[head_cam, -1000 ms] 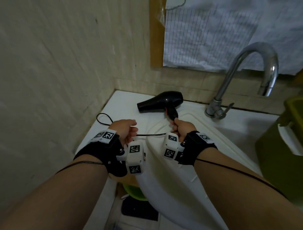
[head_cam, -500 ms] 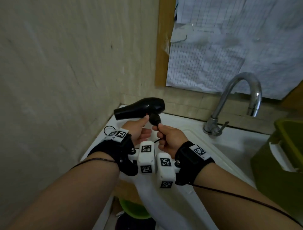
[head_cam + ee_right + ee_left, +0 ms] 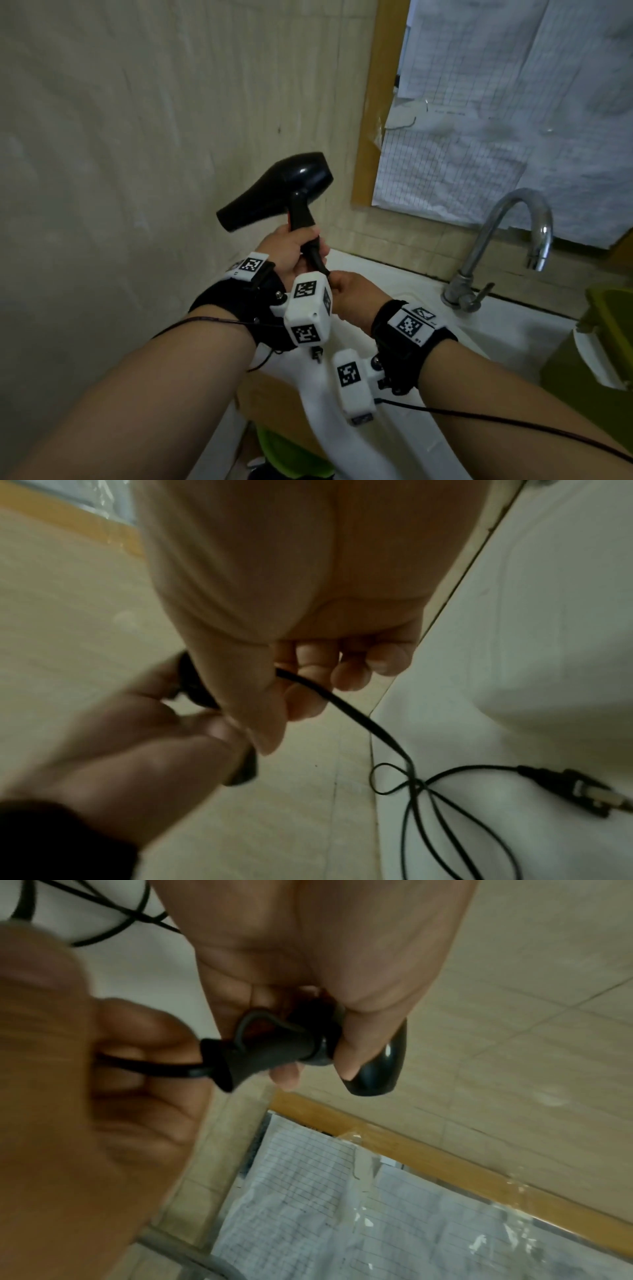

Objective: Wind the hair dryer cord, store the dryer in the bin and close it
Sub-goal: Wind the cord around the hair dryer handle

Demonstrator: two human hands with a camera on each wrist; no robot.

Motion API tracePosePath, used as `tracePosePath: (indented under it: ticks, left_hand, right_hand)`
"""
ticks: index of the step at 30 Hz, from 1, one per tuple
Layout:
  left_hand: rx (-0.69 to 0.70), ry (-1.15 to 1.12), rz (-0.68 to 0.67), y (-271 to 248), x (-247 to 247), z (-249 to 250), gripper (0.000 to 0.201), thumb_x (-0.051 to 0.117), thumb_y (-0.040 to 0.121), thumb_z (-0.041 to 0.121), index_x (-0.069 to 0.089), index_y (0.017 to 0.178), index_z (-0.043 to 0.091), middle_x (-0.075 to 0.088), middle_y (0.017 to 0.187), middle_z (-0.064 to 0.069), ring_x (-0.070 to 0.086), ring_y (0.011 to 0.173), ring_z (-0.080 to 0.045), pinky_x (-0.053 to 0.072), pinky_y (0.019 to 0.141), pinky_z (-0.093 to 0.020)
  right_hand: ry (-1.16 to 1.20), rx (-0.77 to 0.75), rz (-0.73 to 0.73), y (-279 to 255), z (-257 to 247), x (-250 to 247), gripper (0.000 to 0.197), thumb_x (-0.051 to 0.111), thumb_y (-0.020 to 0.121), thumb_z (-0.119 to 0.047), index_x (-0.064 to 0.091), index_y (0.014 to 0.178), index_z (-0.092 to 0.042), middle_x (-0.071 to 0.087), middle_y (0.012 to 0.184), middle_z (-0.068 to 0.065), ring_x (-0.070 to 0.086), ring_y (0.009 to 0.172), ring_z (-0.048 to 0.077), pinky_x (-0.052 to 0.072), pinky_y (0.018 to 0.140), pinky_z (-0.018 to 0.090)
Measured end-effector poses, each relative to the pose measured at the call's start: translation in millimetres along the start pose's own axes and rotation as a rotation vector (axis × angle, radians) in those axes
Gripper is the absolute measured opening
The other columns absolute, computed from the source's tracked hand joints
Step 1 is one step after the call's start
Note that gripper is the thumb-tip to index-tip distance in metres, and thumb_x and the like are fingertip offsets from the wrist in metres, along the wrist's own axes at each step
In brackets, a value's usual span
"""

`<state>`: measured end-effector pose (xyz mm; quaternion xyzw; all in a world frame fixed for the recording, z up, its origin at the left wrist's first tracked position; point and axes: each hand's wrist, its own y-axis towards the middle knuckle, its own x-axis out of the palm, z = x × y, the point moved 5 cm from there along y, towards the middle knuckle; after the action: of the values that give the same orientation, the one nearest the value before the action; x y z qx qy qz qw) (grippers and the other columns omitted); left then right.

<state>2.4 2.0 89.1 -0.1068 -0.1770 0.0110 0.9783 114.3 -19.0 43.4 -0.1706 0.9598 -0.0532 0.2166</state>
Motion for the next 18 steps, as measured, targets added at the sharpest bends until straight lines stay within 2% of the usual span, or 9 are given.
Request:
tracePosePath:
  ticks: [1, 3, 4, 6, 9, 11, 14, 16, 18]
  left_hand:
    - [0.033, -0.025, -0.001, -3.0, -1.5, 8.0, 0.007, 0.053, 0.091, 0.012, 0.05, 0.085, 0.009, 0.058, 0.066, -0.01, 0.057, 0.058, -0.02, 0.049, 0.052, -0.028]
    - [0.072, -0.098, -0.017, -8.6, -3.0, 24.1, 0.005, 0.052, 0.091, 0.013, 0.049, 0.088, 0.009, 0.057, 0.066, -0.009, 0.056, 0.047, -0.016, 0.048, 0.046, -0.024]
    - [0.08, -0.141, -0.031, -13.0, -2.6, 32.9, 0.005, 0.051, 0.091, 0.013, 0.047, 0.09, 0.009, 0.055, 0.068, -0.009, 0.055, 0.043, -0.014, 0.047, 0.044, -0.022]
    - [0.103, -0.187, -0.064, -20.6, -3.8, 48.9, 0.004, 0.049, 0.091, 0.012, 0.045, 0.09, 0.013, 0.051, 0.07, -0.008, 0.051, 0.039, -0.012, 0.045, 0.043, -0.02]
    - [0.156, -0.127, -0.066, -29.6, -16.4, 64.9, 0.012, 0.044, 0.09, 0.005, 0.042, 0.086, 0.017, 0.046, 0.07, -0.009, 0.044, 0.038, -0.012, 0.039, 0.042, -0.017]
    - [0.173, -0.059, -0.058, -34.0, -28.3, 67.7, 0.018, 0.042, 0.088, 0.001, 0.044, 0.096, 0.017, 0.046, 0.071, -0.011, 0.042, 0.038, -0.012, 0.036, 0.041, -0.018]
    - [0.164, 0.118, -0.022, -35.1, -46.0, 60.2, 0.045, 0.045, 0.084, -0.004, 0.043, 0.12, 0.024, 0.047, 0.07, -0.011, 0.041, 0.041, -0.013, 0.033, 0.041, -0.021]
    - [0.172, 0.284, 0.015, -34.2, -54.4, 51.7, 0.057, 0.049, 0.081, -0.006, 0.044, 0.125, 0.03, 0.049, 0.068, -0.011, 0.039, 0.042, -0.015, 0.031, 0.044, -0.023]
    - [0.18, 0.439, 0.041, -33.7, -59.0, 44.6, 0.062, 0.052, 0.079, -0.007, 0.046, 0.128, 0.03, 0.048, 0.067, -0.012, 0.038, 0.042, -0.017, 0.031, 0.044, -0.022]
  right_hand:
    - [-0.064, -0.01, -0.019, 1.7, 3.1, 3.2, 0.017, 0.068, 0.075, -0.009, 0.063, 0.088, 0.001, 0.067, 0.072, 0.009, 0.054, 0.061, 0.007, 0.052, 0.062, 0.016]
    - [-0.147, 0.002, -0.038, 6.0, 10.8, 9.7, 0.02, 0.073, 0.071, -0.014, 0.064, 0.083, 0.0, 0.067, 0.084, 0.019, 0.056, 0.075, 0.015, 0.054, 0.081, 0.035]
    - [-0.186, 0.013, -0.03, 7.8, 13.3, 10.2, 0.016, 0.073, 0.072, -0.015, 0.06, 0.072, -0.005, 0.063, 0.077, 0.015, 0.054, 0.074, 0.016, 0.052, 0.077, 0.036]
    - [-0.245, 0.052, 0.036, 12.3, 18.9, 2.2, 0.032, 0.069, 0.077, -0.016, 0.044, 0.058, -0.016, 0.049, 0.064, 0.002, 0.046, 0.062, 0.013, 0.04, 0.061, 0.026]
    - [-0.249, 0.064, 0.209, 15.7, 18.9, -21.8, 0.036, 0.065, 0.082, -0.021, 0.039, 0.057, -0.02, 0.043, 0.061, -0.003, 0.045, 0.065, 0.018, 0.032, 0.055, 0.023]
    - [-0.152, 0.078, 0.322, 16.5, 15.8, -37.0, 0.033, 0.065, 0.082, -0.022, 0.042, 0.058, -0.02, 0.046, 0.06, -0.002, 0.048, 0.072, 0.021, 0.034, 0.059, 0.028]
    - [0.044, 0.022, 0.443, 19.7, 5.0, -53.7, 0.025, 0.065, 0.079, -0.018, 0.05, 0.059, -0.021, 0.059, 0.07, 0.006, 0.055, 0.078, 0.025, 0.044, 0.072, 0.035]
    - [0.094, -0.036, 0.438, 21.4, -7.9, -58.3, 0.019, 0.062, 0.081, -0.026, 0.055, 0.064, -0.022, 0.069, 0.085, 0.009, 0.062, 0.089, 0.03, 0.047, 0.087, 0.043]
    - [0.099, -0.079, 0.405, 21.2, -20.1, -60.5, 0.021, 0.059, 0.083, -0.039, 0.056, 0.071, -0.022, 0.071, 0.079, 0.003, 0.066, 0.089, 0.027, 0.05, 0.087, 0.041]
